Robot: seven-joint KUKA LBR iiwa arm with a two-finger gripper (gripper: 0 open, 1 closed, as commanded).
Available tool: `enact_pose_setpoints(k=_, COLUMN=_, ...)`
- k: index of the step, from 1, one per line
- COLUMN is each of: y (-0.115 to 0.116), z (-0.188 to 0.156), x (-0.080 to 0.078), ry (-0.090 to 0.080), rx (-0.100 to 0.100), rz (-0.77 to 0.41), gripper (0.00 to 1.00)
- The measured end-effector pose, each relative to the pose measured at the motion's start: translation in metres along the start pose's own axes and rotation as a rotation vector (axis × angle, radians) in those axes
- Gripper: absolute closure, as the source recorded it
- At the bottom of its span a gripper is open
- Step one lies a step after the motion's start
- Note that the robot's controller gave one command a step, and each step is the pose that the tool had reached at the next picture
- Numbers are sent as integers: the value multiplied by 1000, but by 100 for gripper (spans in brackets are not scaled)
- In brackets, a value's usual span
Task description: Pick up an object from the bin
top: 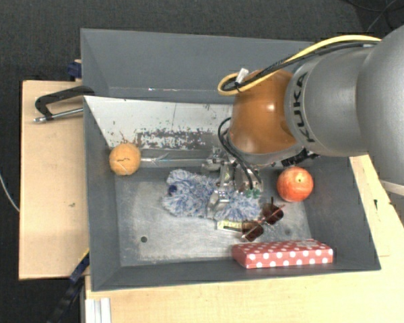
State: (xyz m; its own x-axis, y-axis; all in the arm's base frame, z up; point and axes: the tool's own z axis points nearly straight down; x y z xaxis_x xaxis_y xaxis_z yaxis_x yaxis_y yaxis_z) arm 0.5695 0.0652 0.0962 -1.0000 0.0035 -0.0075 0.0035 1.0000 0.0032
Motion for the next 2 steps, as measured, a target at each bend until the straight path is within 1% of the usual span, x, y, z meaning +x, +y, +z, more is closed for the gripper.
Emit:
enact_pose_setpoints(k=1, y=3, z=21, x=-7, ry=-1, rx=0, rz=20, gripper=100)
enact_pose_setpoints(k=2, y=3, z=21, x=-7, ry=-1, rx=0, rz=21, gripper=100)
